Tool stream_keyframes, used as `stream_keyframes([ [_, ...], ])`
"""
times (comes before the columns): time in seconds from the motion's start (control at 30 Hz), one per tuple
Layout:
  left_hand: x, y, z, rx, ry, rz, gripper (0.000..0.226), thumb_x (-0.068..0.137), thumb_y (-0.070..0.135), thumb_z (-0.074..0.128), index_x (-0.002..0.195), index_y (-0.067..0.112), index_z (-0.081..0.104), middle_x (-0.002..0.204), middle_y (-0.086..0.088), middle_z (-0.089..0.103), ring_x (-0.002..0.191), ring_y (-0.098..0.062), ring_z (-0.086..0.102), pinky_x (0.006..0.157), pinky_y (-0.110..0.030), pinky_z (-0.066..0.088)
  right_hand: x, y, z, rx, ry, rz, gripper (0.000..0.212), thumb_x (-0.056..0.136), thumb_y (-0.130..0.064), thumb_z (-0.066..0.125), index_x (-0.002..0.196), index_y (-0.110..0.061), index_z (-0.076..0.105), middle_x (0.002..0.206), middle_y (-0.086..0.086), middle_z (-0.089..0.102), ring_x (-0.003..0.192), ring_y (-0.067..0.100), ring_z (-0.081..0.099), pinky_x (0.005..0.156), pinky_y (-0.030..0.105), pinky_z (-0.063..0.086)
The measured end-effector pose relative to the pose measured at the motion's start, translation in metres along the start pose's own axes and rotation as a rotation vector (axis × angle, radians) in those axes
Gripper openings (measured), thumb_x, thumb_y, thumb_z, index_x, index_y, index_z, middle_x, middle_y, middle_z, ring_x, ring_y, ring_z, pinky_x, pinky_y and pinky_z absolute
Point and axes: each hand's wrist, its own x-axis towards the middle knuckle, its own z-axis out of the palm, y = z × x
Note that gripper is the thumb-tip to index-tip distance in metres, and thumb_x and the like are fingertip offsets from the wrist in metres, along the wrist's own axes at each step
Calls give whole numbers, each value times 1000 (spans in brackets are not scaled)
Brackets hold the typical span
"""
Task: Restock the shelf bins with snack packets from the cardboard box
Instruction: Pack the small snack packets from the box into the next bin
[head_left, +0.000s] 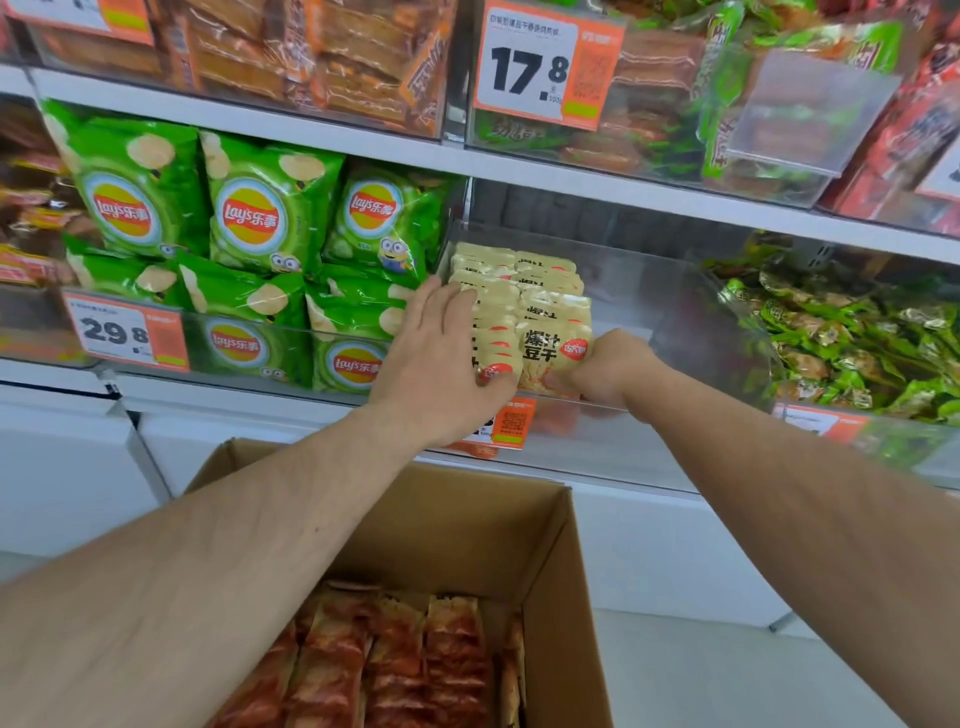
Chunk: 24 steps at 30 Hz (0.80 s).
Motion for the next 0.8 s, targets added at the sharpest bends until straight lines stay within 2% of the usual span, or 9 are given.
stream_keyframes([
  [0.07,0,-1,0,0,-2,6,86,85,47,63,149,5,25,158,-11,23,150,-25,4,123,-34,6,-1,-1,1,17,-17,31,34,80,-51,74,83,-20,59,78,-2,63,63,11,60,49,22,42],
  [0.1,-1,-1,0,3,-4,7,86,85,47,63,149,4,26,158,-12,23,150,-25,4,123,-35,7,-1,-1,1,34,-26,40,32,81,-50,74,84,-21,60,75,-3,62,60,9,59,46,21,38],
  [0.23,-1,-1,1,5,-5,1,87,84,48,63,149,4,26,157,-12,24,150,-25,4,123,-36,7,2,1,3,96,-69,30,25,84,-42,74,86,-21,61,77,-1,63,60,11,61,43,19,38],
  [0.33,-2,0,1,15,-7,8,88,82,51,59,148,3,27,156,-13,25,150,-25,4,123,-35,7,3,2,4,146,-90,22,23,85,-38,73,95,-19,63,81,-2,63,61,11,62,40,15,40],
  [0.53,-1,2,-3,39,-47,-8,87,85,50,61,150,5,23,158,-11,23,150,-23,0,123,-36,5,-1,4,0,231,-168,59,38,77,-40,80,104,-16,68,94,6,72,74,20,72,57,29,58],
  [0.63,0,4,-12,6,-119,-26,90,86,49,62,152,9,17,161,-8,17,151,-20,-4,123,-36,4,-9,1,-9,156,-162,70,46,71,-52,82,95,-16,65,95,7,70,79,21,71,67,32,59],
  [0.7,-1,7,-23,-85,-135,-57,91,86,46,65,154,13,13,164,-5,10,151,-19,-4,121,-34,1,-22,-6,-15,63,-99,71,48,70,-56,81,82,-17,56,94,4,63,86,21,64,74,32,53],
  [0.73,-4,6,-30,-130,-129,-70,92,87,43,66,154,15,11,165,-3,6,151,-18,-4,121,-33,-1,-28,-9,-15,20,-9,62,48,72,-56,79,84,-17,53,98,4,60,91,23,60,76,33,49],
  [0.8,-19,1,-42,-182,-109,-70,91,86,37,69,154,18,12,165,0,4,151,-16,-2,122,-35,-1,-43,-11,-6,-37,372,-92,50,79,-45,73,110,-11,55,117,11,56,104,31,56,81,37,46],
])
